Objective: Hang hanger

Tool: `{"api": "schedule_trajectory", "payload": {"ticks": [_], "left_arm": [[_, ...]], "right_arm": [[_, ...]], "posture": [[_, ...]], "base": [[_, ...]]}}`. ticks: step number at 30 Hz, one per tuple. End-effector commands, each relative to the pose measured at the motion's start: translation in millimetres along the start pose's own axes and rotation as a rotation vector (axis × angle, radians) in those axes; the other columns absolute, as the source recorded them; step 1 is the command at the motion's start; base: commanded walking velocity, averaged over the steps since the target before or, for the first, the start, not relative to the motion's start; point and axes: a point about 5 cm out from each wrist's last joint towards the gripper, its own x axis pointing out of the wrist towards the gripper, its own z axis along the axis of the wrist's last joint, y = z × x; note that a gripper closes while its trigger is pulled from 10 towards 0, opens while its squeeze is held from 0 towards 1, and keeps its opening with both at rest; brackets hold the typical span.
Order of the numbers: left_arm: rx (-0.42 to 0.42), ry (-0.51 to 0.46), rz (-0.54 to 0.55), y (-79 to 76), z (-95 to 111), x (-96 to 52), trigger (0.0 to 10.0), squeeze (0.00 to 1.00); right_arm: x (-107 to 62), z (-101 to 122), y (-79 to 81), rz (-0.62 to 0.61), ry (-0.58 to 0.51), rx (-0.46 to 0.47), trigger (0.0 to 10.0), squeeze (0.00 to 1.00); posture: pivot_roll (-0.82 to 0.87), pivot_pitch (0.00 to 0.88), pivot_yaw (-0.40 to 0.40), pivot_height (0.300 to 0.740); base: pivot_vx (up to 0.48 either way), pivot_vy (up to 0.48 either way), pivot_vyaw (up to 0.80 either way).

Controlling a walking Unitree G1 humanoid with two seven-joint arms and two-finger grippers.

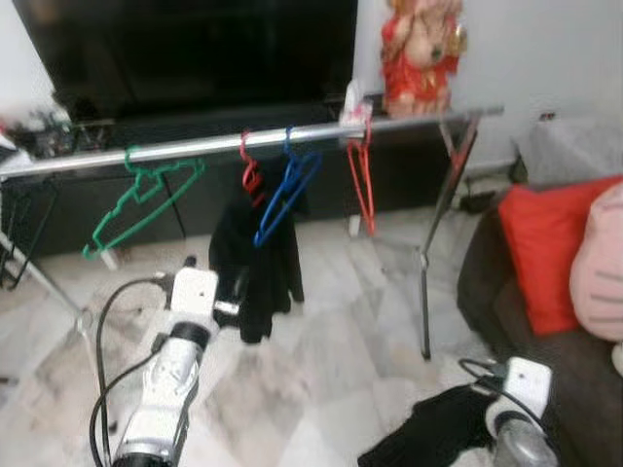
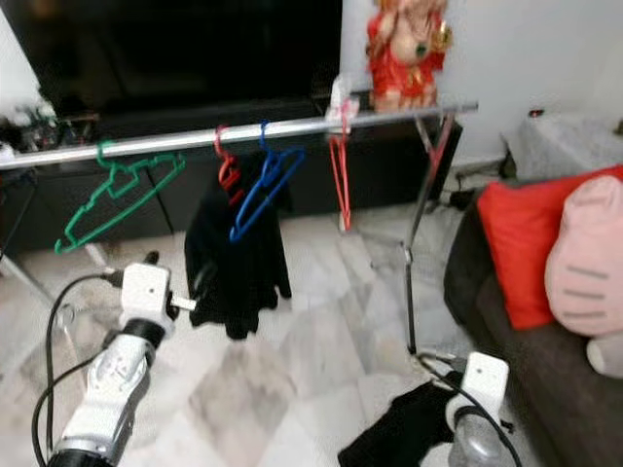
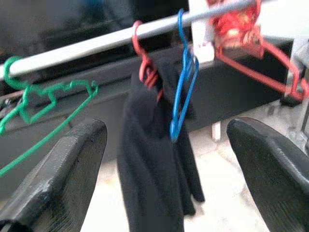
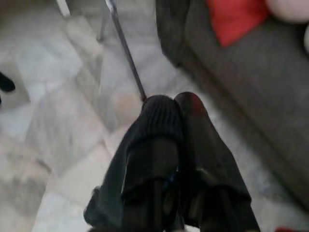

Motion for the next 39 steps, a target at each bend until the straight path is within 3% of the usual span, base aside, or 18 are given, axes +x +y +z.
{"api": "schedule_trajectory", "payload": {"ticks": [1, 6, 13, 21, 33, 39], "left_arm": [[0.011, 0.017, 0.018, 8.2, -0.5, -1.5, 10.0, 0.0], [0.014, 0.02, 0.015, 8.1, 0.7, -1.6, 10.0, 0.0], [0.012, 0.032, 0.004, 4.9, 1.2, -1.6, 10.0, 0.0], [0.014, 0.036, -0.008, 3.1, 3.4, -1.5, 10.0, 0.0], [0.016, 0.064, -0.025, 0.3, -1.5, -2.7, 10.0, 0.0], [0.01, 0.073, -0.037, -3.0, -4.7, -6.9, 10.0, 0.0]], "right_arm": [[0.1, 2.4, 15.0, 0.032, -0.019, 0.026, 10.0, 0.0], [-0.1, 3.7, 18.5, 0.04, -0.034, 0.028, 10.0, 0.0], [1.2, 25.0, 16.1, 0.05, -0.187, -0.016, 10.0, 0.0], [-8.7, 19.2, 24.3, 0.101, -0.262, -0.032, 10.0, 0.0], [-8.1, 20.2, 29.3, 0.121, -0.26, -0.048, 10.0, 0.0], [-7.9, 18.9, 30.0, 0.127, -0.25, -0.055, 10.0, 0.0]], "posture": [[-0.07, 0.0, -0.005, 0.74], [-0.07, 0.0, -0.007, 0.74], [-0.08, 0.0, -0.007, 0.74], [-0.07, 0.0, -0.006, 0.74], [-0.08, 0.0, -0.005, 0.74], [-0.07, 0.0, -0.009, 0.74]], "base": [[0.337, 0.0, 0.0], [0.338, 0.0, 0.0], [0.338, 0.0, 0.0], [0.34, 0.0, 0.0], [0.34, 0.0, 0.0], [0.0, 0.0, 0.0]]}}
